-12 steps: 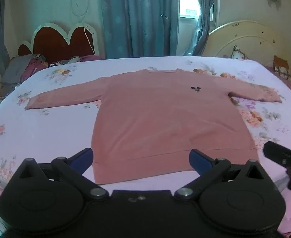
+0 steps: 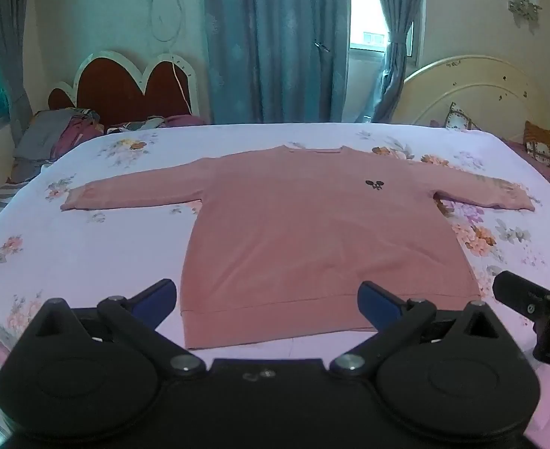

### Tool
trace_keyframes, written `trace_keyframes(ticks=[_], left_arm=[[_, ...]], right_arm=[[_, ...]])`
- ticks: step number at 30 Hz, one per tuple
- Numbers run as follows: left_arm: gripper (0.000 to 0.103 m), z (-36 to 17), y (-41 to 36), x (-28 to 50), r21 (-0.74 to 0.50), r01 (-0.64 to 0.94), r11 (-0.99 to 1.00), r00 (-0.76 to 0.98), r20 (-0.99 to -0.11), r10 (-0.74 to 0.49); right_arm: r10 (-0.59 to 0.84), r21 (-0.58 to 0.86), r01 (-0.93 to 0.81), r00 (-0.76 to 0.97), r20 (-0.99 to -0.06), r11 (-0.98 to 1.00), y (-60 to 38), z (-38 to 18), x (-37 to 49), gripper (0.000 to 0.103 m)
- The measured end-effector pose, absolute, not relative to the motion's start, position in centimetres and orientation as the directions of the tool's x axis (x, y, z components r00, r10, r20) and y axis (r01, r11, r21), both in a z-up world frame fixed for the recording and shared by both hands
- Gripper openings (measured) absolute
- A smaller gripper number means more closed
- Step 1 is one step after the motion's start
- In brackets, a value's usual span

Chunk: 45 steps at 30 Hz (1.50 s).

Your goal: Fold small clothes

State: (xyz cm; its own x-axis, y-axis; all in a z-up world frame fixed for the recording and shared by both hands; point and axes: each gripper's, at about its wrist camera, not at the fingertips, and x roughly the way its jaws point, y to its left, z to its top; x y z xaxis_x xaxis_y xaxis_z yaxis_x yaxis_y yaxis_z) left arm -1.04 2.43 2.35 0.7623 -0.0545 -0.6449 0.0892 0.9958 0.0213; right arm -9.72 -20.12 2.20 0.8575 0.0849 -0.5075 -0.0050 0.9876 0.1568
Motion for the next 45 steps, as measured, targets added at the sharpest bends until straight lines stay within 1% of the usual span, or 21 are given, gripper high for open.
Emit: trace_keyframes(ticks=[3,8,15,45], left_arm=[[0.103,2.6,2.7,-1.1,0.024,0.086,0.996,0.759,-0.649,-0.050],[0.103,2.6,0.4,-2.0,0.055,0.083,0.995,0.767,-0.641,-0.029],[0.103,2.4,-0.3,-2.4,0.065,0.075,0.995,0.768,-0.641,-0.016],[0.103,2.1,-0.6,-2.5,0.064,0.068,0.996,0.761,-0.649,-0.010]], right_arm=[[0.085,0.158,-0.004,0.857,-0.509,0.987,-19.8,2.5,-9.8,0.103],[0.095,0.173,-0.007,0.856,-0.509,0.985,-21.0,2.3,-9.8,0.103],[0.096,0.172,-0.009,0.858,-0.505,0.985,-21.0,2.5,-9.8,0.103],[0.086,0.165,-0.001,0.858,-0.507,0.986,-21.9,2.5,-9.2,0.103]])
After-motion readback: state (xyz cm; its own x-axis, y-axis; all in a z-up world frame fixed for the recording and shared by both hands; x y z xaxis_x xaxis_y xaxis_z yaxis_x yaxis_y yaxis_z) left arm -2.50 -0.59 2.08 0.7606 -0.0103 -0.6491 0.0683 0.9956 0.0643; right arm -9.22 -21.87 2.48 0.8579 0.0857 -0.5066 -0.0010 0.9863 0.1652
